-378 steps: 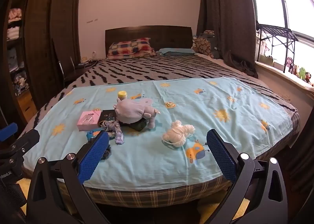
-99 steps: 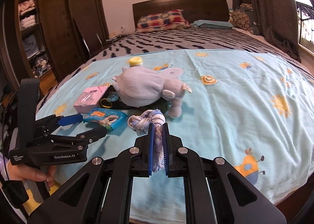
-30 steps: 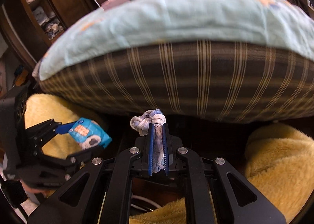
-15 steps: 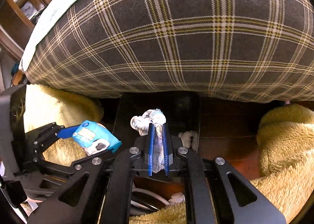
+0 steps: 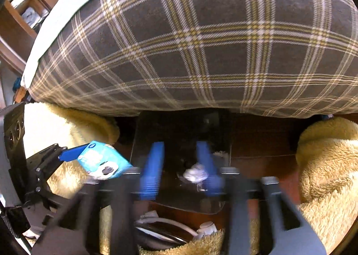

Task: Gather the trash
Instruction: 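Lower the wipe pack and rope toy to the bin and open both grippers, then grasp the grey plush toy with the right gripper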

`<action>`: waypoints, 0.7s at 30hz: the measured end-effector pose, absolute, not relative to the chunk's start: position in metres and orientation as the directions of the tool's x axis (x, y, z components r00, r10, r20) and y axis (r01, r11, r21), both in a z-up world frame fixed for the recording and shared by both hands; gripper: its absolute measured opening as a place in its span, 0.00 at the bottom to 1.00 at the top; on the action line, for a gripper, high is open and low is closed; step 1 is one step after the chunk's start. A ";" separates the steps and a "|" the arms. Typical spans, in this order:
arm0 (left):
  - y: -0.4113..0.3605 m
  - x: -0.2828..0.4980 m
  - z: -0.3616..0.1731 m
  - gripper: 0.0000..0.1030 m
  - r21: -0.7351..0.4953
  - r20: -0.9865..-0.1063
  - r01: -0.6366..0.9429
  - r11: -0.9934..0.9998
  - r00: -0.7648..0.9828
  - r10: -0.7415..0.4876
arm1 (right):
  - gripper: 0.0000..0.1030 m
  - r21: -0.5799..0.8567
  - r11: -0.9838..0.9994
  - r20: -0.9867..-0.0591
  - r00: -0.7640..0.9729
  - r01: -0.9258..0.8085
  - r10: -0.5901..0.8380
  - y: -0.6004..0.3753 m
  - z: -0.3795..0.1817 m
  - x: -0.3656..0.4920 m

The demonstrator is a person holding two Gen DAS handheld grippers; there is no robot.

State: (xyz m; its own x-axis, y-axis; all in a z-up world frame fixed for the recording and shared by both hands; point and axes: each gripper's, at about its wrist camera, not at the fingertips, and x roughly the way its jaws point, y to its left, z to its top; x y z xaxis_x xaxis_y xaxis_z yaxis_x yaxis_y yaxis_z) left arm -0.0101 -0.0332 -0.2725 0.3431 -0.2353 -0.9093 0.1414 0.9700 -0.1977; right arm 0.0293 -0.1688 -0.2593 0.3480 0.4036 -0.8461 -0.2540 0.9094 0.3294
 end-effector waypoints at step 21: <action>-0.004 -0.003 -0.163 0.92 -0.187 -0.816 0.152 0.970 0.526 -0.240 | 0.85 0.283 0.922 -0.674 0.629 -0.265 0.388 -0.217 -0.140 0.030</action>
